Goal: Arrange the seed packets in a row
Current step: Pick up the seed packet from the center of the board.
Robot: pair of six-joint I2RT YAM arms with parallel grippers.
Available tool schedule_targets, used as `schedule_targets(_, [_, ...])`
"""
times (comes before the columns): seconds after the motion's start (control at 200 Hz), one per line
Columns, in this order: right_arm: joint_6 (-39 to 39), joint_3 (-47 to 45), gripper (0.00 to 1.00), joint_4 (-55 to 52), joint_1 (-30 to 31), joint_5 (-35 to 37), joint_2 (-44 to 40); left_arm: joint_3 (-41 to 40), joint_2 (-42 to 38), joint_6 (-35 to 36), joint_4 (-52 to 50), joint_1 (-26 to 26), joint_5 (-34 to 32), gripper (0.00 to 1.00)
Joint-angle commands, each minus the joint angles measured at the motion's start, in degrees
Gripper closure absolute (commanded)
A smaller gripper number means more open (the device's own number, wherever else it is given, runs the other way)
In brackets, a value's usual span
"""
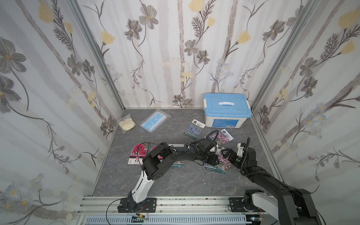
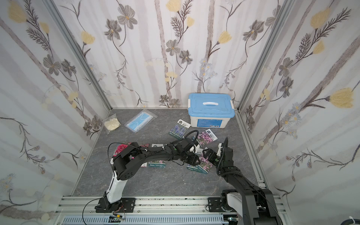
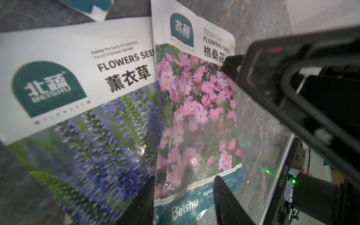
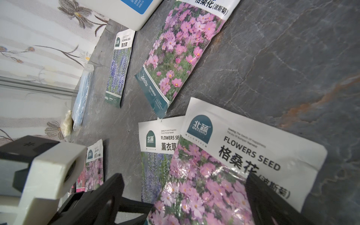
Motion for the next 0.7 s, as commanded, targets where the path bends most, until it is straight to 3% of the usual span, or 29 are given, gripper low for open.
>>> schedule_targets(0.0, [1.2,-0.4,0.00,-3.0,-0.1,0.2,0.2,0.4,0.5,-0.7,2.0,-0.1,1.4,0.54])
schedule_targets(0.31, [1.2,-0.5,0.00,-2.9,-0.1,0.2,0.0,1.4,1.2,-1.7,3.8,-0.1,2.6,0.66])
schedule_targets(0.495, [1.1,-0.6,0.00,-3.5,-0.1,0.5,-1.1,2.7,1.8,-2.0,4.1,-0.1,2.9,0.79])
schedule_targets(0.644, [0.6,-0.4,0.00,-5.2,-0.2,1.6,-3.2,3.5,2.1,-2.2,4.1,-0.2,3.1,1.00])
schedule_targets(0.699, [0.5,-0.3,0.00,-6.0,-0.2,2.0,-4.2,3.8,2.2,-2.2,4.2,-0.2,3.3,1.00])
